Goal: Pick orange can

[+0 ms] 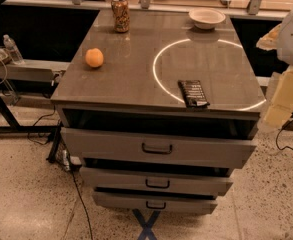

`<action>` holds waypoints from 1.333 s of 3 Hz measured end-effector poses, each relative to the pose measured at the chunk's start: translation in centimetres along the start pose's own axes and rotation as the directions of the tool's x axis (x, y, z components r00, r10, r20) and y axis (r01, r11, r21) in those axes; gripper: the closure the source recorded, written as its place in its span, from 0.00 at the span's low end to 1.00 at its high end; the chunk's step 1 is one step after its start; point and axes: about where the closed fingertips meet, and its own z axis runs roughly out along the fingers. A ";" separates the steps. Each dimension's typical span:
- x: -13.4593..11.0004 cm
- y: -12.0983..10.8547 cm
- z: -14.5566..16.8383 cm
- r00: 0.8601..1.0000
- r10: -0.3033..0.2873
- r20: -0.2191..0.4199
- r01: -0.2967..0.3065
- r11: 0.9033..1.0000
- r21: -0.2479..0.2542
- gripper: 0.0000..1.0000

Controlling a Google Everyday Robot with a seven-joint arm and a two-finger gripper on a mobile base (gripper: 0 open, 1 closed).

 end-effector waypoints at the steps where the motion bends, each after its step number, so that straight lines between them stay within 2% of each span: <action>1: 0.0 0.0 0.0 1.000 0.000 0.000 0.000 1.000 0.000 0.00; 2: -1.6 -2.5 1.5 0.999 -0.009 0.051 0.009 1.000 0.003 0.00; 3: -5.5 -7.4 4.5 0.990 -0.045 0.137 0.040 0.998 0.039 0.00; 4: -10.4 -12.0 6.3 0.968 -0.056 0.243 0.034 0.995 0.093 0.00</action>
Offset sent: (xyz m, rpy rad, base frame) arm 0.0904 0.0280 -0.0170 0.1316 -0.0346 0.0584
